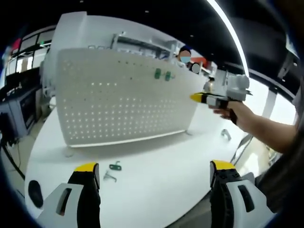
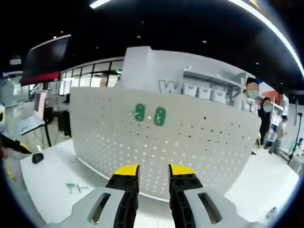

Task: Insert the hook assembly into the mounting plate slot until the hook locks in place.

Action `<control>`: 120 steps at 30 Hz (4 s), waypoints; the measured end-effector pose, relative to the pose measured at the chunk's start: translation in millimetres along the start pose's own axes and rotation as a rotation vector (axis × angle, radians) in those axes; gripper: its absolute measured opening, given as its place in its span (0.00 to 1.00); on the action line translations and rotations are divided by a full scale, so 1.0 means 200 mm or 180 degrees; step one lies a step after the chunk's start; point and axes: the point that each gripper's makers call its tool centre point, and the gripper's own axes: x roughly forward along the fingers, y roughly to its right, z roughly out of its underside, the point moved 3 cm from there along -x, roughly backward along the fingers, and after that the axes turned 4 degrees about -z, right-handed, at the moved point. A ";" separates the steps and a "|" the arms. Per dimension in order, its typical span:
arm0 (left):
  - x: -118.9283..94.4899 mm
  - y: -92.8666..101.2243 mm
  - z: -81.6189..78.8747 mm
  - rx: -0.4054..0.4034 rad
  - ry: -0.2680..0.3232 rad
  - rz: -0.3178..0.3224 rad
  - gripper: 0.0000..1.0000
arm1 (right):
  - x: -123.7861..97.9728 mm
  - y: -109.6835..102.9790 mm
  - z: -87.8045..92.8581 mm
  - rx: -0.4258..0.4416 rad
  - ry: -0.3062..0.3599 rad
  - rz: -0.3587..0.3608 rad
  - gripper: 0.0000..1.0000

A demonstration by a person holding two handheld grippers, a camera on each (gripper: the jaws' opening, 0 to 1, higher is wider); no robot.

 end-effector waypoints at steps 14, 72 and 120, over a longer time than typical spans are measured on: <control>-0.02 0.00 0.02 -0.0027 -0.0017 -0.0013 0.98 | -0.08 -0.40 0.22 -0.0109 -0.0285 -0.0667 0.23; -0.16 -0.02 0.01 0.0060 -0.0116 0.0061 0.98 | -0.43 -0.87 0.47 -0.0119 -0.0774 -0.1162 0.23; -0.17 -0.20 0.05 -0.0131 -0.0196 -0.0240 0.98 | 0.60 -1.43 0.82 -0.0434 -0.1487 -0.2323 0.20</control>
